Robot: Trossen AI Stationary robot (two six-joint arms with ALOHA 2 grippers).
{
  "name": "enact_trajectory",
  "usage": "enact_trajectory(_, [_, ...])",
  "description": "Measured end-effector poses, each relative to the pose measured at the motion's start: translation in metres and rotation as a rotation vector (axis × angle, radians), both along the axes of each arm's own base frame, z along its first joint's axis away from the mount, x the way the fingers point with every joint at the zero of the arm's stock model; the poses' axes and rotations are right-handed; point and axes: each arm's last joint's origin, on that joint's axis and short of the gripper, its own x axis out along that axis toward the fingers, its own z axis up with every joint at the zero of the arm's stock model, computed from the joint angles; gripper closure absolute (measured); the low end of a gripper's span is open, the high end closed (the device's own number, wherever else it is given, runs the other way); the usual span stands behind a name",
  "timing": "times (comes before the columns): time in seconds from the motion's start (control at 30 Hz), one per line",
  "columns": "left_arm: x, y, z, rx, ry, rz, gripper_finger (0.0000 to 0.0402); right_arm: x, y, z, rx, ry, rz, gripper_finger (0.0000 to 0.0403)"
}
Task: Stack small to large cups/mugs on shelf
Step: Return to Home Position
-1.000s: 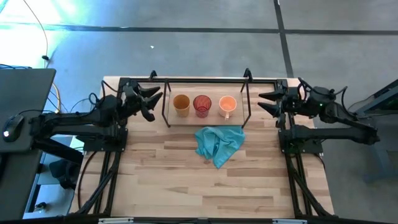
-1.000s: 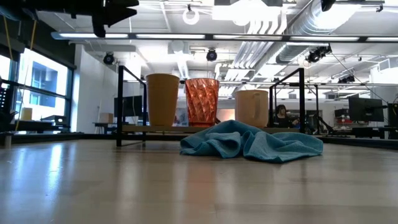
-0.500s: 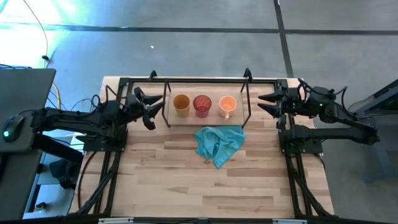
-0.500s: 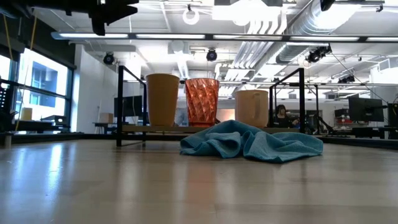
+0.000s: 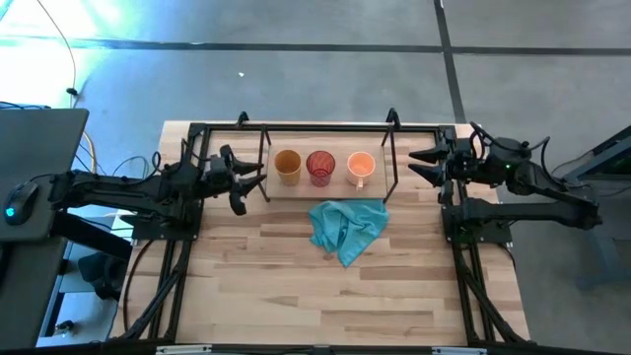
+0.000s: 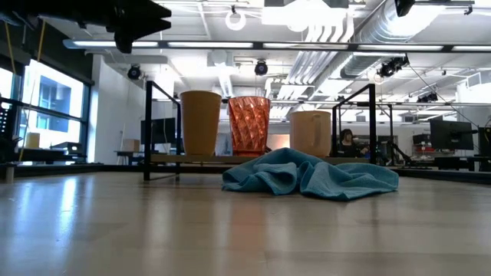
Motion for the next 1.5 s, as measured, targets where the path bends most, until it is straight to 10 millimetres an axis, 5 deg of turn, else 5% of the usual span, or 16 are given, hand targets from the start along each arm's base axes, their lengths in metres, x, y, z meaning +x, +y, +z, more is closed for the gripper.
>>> enact_trajectory(0.33, [-0.015, -0.001, -0.034, -0.009, -0.161, 0.029, 0.0263, 0.0, 0.0, 0.0, 0.02, -0.004, -0.007, 0.0263])
enact_trajectory(0.73, [-0.02, -0.001, -0.051, -0.027, -0.14, 0.053, 0.0263, 0.0, -0.001, 0.0, 0.024, -0.004, -0.017, 0.0263])
enact_trajectory(1.0, [-0.032, -0.003, -0.066, -0.018, -0.303, 0.063, 0.0264, 0.0, -0.001, 0.0, 0.023, -0.003, -0.017, 0.0263])
enact_trajectory(1.5, [-0.033, -0.008, -0.065, -0.026, -0.321, 0.055, 0.0263, 0.0, -0.001, -0.002, 0.026, 0.014, -0.026, 0.0263])
